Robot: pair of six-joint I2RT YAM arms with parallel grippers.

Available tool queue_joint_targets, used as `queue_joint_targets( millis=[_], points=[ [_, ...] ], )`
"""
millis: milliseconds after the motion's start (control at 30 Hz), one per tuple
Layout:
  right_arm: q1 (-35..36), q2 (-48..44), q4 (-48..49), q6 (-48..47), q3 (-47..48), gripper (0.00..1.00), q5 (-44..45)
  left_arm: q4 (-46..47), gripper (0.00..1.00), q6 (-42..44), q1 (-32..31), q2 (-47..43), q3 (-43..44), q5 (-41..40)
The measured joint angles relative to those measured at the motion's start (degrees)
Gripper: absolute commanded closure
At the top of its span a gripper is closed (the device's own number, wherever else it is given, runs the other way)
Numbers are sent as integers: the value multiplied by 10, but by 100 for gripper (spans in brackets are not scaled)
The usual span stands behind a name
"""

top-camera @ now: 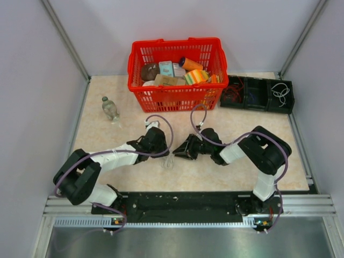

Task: Untangle the cables

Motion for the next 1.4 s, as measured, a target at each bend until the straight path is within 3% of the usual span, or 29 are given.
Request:
queue_joint_targets(
  millis=[133, 200, 233, 333, 467, 633, 767, 1133, 1267, 1400],
  points=[
    [0, 16, 10, 4, 0, 77, -5, 0, 84, 3, 0, 0, 0, 6],
    [0, 17, 11, 4, 0, 84, -6, 0, 98, 5, 0, 0, 0, 9],
    [0, 17, 13, 4, 0, 90, -6, 0, 100, 7, 0, 0, 0, 10],
    [0, 17, 12, -1, 0, 100, -5, -2, 100, 11, 0, 0, 0, 14],
    [0, 15, 7, -10, 0, 100, -1, -5, 100, 14, 0, -20, -1, 21],
    [-1, -26, -14, -40, -6, 100, 14, -26, 100, 17, 0, -122, -16, 10],
    [-12, -124, -79, -91, -26, 100, 50, -74, 100, 18, 0, -224, -21, -27],
    [-109, -504, -402, -279, -36, 100, 208, -265, 100, 29, 0, -436, 25, -166],
    [-124, -573, -469, -337, -36, 73, 209, -296, 100, 39, 1, -486, 74, -177],
    [-112, -552, -471, -391, -35, 49, 132, -299, 100, 43, 1, -482, 128, -144]
  ],
)
